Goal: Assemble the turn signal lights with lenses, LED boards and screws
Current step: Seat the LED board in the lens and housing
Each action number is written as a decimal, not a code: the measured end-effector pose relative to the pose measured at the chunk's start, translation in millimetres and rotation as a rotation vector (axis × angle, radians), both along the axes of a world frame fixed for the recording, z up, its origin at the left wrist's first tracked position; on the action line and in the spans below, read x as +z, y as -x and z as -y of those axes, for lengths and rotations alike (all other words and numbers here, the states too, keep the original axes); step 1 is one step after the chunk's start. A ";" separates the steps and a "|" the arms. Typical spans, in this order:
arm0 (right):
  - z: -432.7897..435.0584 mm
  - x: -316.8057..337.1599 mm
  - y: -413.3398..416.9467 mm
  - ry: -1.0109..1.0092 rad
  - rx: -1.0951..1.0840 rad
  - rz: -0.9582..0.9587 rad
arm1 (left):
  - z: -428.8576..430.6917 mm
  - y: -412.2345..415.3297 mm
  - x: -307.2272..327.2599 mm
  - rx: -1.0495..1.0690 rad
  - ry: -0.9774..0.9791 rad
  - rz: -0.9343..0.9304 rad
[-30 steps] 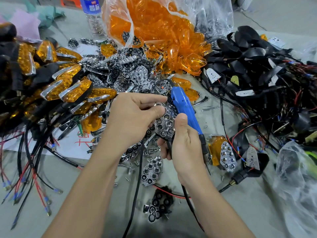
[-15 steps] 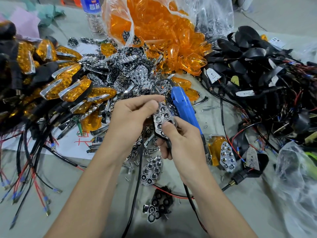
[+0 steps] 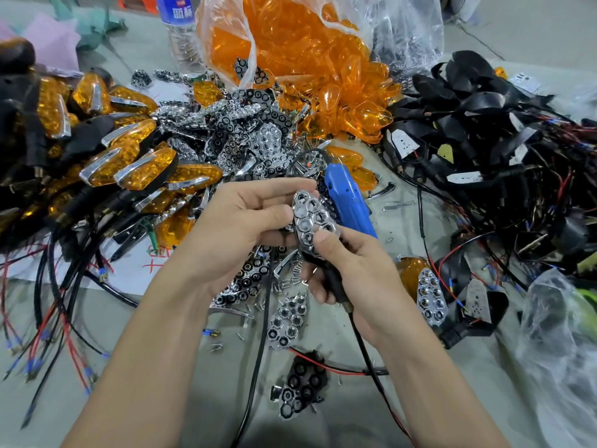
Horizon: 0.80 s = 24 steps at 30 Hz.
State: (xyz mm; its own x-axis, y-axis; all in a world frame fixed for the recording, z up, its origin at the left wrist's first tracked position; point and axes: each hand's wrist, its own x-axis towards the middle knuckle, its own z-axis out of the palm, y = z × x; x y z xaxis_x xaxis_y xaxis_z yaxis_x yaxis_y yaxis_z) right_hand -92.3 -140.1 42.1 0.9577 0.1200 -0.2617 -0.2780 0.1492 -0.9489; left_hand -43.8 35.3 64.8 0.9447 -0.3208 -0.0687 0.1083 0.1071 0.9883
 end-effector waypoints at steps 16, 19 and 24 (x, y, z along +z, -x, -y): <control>3.8 8.8 0.5 0.373 -0.141 0.196 | 1.9 -3.9 -8.3 0.028 0.124 -0.112; 2.2 11.8 3.5 0.652 -0.181 0.347 | 2.5 -4.6 -10.3 0.028 0.093 -0.108; -4.4 11.9 3.6 0.727 -0.292 0.419 | 4.5 -3.4 -13.6 0.041 0.063 -0.086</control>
